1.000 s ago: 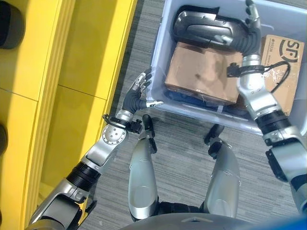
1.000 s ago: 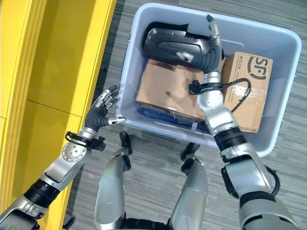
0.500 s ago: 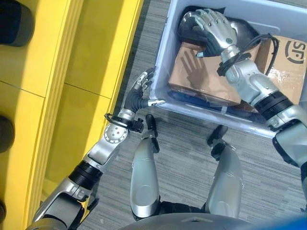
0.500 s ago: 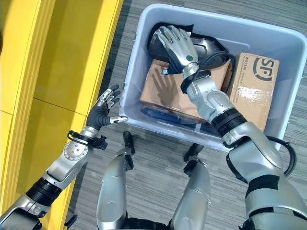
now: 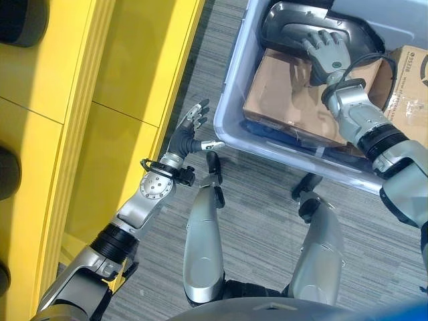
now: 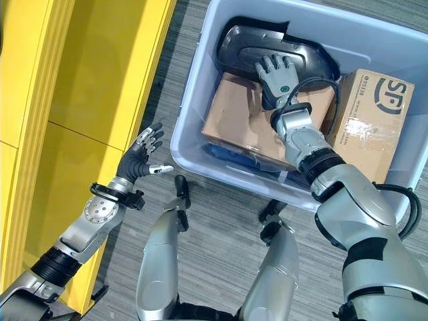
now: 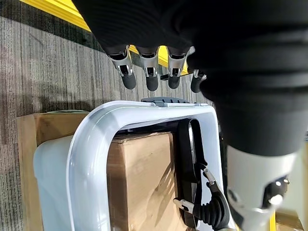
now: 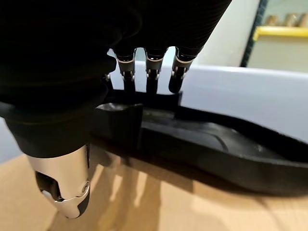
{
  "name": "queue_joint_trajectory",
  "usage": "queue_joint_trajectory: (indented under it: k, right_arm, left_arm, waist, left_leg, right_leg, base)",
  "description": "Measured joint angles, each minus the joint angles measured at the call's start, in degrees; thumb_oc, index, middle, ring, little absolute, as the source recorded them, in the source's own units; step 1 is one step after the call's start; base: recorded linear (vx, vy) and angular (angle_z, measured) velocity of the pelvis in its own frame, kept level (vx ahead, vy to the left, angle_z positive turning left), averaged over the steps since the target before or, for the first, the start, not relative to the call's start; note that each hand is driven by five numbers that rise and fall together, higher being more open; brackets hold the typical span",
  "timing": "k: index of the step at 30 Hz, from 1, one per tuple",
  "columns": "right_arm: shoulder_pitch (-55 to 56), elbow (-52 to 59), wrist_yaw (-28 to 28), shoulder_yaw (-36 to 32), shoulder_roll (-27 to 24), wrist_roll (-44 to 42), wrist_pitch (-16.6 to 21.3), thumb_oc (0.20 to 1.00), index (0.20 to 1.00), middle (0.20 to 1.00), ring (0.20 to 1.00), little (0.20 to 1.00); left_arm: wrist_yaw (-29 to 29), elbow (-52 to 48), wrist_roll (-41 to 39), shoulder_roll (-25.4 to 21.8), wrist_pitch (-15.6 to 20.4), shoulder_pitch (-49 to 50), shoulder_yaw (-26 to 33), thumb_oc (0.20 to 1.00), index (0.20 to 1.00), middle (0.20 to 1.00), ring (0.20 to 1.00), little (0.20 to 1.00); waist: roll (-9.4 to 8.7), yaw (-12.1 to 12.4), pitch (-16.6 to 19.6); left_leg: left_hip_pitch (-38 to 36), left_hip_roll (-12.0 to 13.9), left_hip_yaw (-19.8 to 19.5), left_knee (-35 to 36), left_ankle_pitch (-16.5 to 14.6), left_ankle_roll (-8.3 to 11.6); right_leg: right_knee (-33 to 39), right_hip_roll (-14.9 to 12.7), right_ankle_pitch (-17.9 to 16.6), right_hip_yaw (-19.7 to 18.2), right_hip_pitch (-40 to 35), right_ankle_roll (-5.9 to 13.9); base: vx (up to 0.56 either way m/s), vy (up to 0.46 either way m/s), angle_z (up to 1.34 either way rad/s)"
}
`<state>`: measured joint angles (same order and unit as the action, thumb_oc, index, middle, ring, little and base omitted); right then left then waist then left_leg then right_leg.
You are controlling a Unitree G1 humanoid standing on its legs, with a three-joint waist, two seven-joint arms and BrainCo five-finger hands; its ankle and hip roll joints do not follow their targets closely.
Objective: Move parts from the plastic box to the shelf.
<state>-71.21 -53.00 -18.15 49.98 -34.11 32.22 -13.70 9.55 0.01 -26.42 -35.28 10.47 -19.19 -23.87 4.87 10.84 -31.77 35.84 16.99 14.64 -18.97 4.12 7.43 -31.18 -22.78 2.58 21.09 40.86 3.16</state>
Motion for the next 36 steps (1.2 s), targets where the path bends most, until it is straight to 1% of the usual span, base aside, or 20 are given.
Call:
queue_joint_trajectory:
  k: [1, 4, 5, 6, 8, 12, 18, 20, 24, 25, 26, 27, 33, 36]
  right_arm:
    - [-0.2, -0.1, 0.1, 0.0, 0.0, -1.8, -1.3, 1.0, 1.0, 1.0, 1.0, 1.0]
    - [-0.3, -1.9, -0.1, -0.1, 0.2, -3.5, -2.8, 1.0, 1.0, 1.0, 1.0, 1.0]
    - [-0.4, -3.4, -0.3, -0.3, 0.3, -4.2, -3.9, 1.0, 1.0, 1.0, 1.0, 1.0]
    - [-0.5, -3.8, -0.3, -0.5, 0.3, -4.9, -4.3, 1.0, 1.0, 1.0, 1.0, 1.0]
    - [-0.6, -4.3, -0.8, -1.2, 0.4, -6.3, -4.7, 1.0, 1.0, 1.0, 1.0, 1.0]
    - [-1.0, -5.1, -0.9, -2.4, 0.4, -6.3, -4.8, 1.0, 1.0, 1.0, 1.0, 1.0]
    - [-2.8, -5.8, 2.3, -2.2, 0.3, -7.0, -4.6, 1.0, 1.0, 1.0, 1.0, 1.0]
    - [-4.4, -6.2, 4.0, -2.0, 0.1, -7.3, -4.6, 1.0, 1.0, 1.0, 1.0, 1.0]
    - [-6.7, -7.8, 6.2, -0.9, -0.1, -8.4, -4.9, 1.0, 1.0, 1.0, 1.0, 1.0]
    - [-7.0, -7.9, 6.7, -0.2, -0.2, -8.6, -5.3, 0.586, 0.586, 0.586, 0.586, 0.586]
    - [-7.3, -8.6, 7.1, 0.0, -0.2, -8.7, -5.4, 0.523, 0.523, 0.523, 0.523, 0.523]
    - [-7.6, -9.1, 7.4, 0.0, -0.2, -9.0, -5.4, 0.2, 0.2, 0.2, 0.2, 0.2]
    - [-10.5, -9.5, 7.2, 0.1, -1.1, -8.2, -5.3, 0.2, 0.2, 0.2, 0.2, 0.2]
    - [-10.7, -9.5, 6.7, 1.0, -1.2, -4.4, -4.3, 0.2, 0.2, 0.2, 0.2, 0.2]
  left_arm:
    - [-0.3, 0.0, 0.0, 0.0, 0.0, 0.0, 0.2, 1.0, 1.0, 1.0, 1.0, 1.0]
    - [-0.6, 0.0, 0.0, 0.0, 0.0, 0.0, 0.3, 1.0, 1.0, 1.0, 1.0, 1.0]
    - [-0.8, 0.0, 0.0, 0.0, 0.0, 0.1, 0.5, 1.0, 1.0, 1.0, 1.0, 1.0]
    - [-0.8, 0.0, 0.0, 0.0, 0.0, 0.2, 0.5, 1.0, 1.0, 1.0, 1.0, 1.0]
    - [-0.8, 0.0, 0.0, 0.0, 0.0, 0.1, 0.5, 1.0, 1.0, 1.0, 1.0, 1.0]
    - [-0.8, 0.0, 0.0, 0.0, -0.1, 0.1, 0.5, 1.0, 1.0, 1.0, 1.0, 1.0]
    - [-0.8, 0.0, -0.2, 0.0, -0.1, 0.0, 0.5, 1.0, 1.0, 1.0, 1.0, 1.0]
    - [-0.8, 0.0, -1.6, 0.0, -0.1, 0.0, 0.5, 1.0, 1.0, 1.0, 1.0, 1.0]
    - [-0.8, 0.0, -1.7, 0.0, -0.1, -0.2, 0.6, 1.0, 1.0, 1.0, 1.0, 1.0]
    - [-0.8, 0.0, -1.7, 0.0, -0.1, 0.1, 0.6, 1.0, 1.0, 1.0, 1.0, 1.0]
    - [-0.8, 0.0, -1.7, 0.0, -0.1, 0.1, 0.6, 1.0, 1.0, 1.0, 1.0, 1.0]
    - [-0.8, -0.1, -1.7, 0.0, -0.1, 0.1, 0.7, 1.0, 1.0, 1.0, 1.0, 1.0]
    - [-0.9, -0.1, -1.7, 0.0, -0.1, 0.1, 0.9, 1.0, 1.0, 1.0, 1.0, 1.0]
    - [-1.1, -0.1, -1.7, -0.4, 0.0, 0.4, 0.9, 1.0, 1.0, 1.0, 1.0, 1.0]
  waist:
    - [0.09, 0.2, 0.0]
    - [0.15, 0.7, 0.0]
    - [0.31, 1.3, 0.0]
    - [0.52, 1.3, 0.0]
    - [0.56, 1.4, 0.0]
    - [0.58, 1.5, 0.0]
    - [0.62, 1.3, 0.1]
    - [0.62, 1.4, 0.1]
    - [0.64, 1.5, 0.1]
    - [0.64, 1.6, 0.1]
    - [0.65, 1.8, 0.1]
    - [0.65, 1.9, 0.1]
    - [0.67, 2.7, 0.1]
    - [0.67, 2.8, 0.1]
  left_leg:
    - [0.7, 0.0, -0.2, -0.2, 0.0, 0.0]
    - [1.6, 0.0, -0.3, -0.4, 0.2, -0.05]
    - [1.9, 0.0, -0.4, -0.6, 0.2, -0.05]
    - [2.3, 0.0, -0.8, -0.9, 0.2, -0.06]
    - [2.8, 0.0, -0.9, -1.3, 0.2, -0.08]
    - [3.5, -0.1, -1.1, -1.9, 0.1, -0.13]
    - [4.5, -0.1, -1.2, -2.3, 0.1, -0.17]
    - [5.4, 0.0, -1.3, -2.5, 0.1, -0.19]
    - [7.2, 0.1, -2.8, -3.8, 0.0, -0.18]
    - [7.3, 0.1, -2.8, -4.0, 0.0, -0.18]
    - [7.4, 0.1, -2.9, -4.1, 0.0, -0.17]
    - [7.5, 0.1, -3.0, -4.1, 0.0, -0.15]
    - [8.6, 0.1, -3.7, -4.3, 0.1, -0.09]
    - [8.6, 0.1, -4.0, -4.4, 0.2, -0.03]
  right_leg:
    - [-0.3, -0.1, 0.0, 0.0, 0.6, -0.05]
    - [-1.0, -0.3, 0.2, 0.1, 1.5, -0.33]
    - [-1.3, -0.3, 0.3, 0.1, 1.8, -0.46]
    - [-1.3, -0.4, 0.3, 0.3, 1.9, -0.47]
    - [-1.4, -0.5, 0.3, 0.3, 2.2, -0.47]
    - [-1.9, -0.8, 0.3, 0.3, 2.7, -0.48]
    - [-2.0, -0.9, 0.3, 0.4, 3.4, -0.48]
    - [-2.3, -1.0, 0.3, 0.4, 4.2, -0.51]
    - [-3.6, -1.3, 0.9, 1.3, 4.9, -0.96]
    - [-3.8, -1.4, 0.9, 1.3, 5.0, -0.98]
    - [-3.8, -1.4, 1.0, 1.3, 5.0, -1.04]
    - [-3.9, -1.4, 1.2, 1.3, 5.1, -1.09]
    - [-4.5, -1.5, 1.5, 1.6, 5.9, -1.25]
    - [-4.9, -1.5, 1.5, 1.8, 5.8, -1.29]
  base:
    - [0.0, 0.0, 0.0]
    - [0.0, 0.0, 0.03]
    - [-0.01, 0.011, 0.04]
    - [-0.01, 0.019, 0.04]
    - [-0.01, 0.021, 0.04]
    - [0.0, 0.032, 0.01]
    - [0.0, 0.024, 0.01]
    - [0.01, -0.002, 0.02]
    - [0.01, -0.001, 0.08]
    - [0.0, 0.0, 0.0]
    - [0.0, 0.0, 0.0]
    - [0.0, 0.0, 0.0]
    - [0.0, -0.005, 0.02]
    - [0.0, 0.0, 0.0]
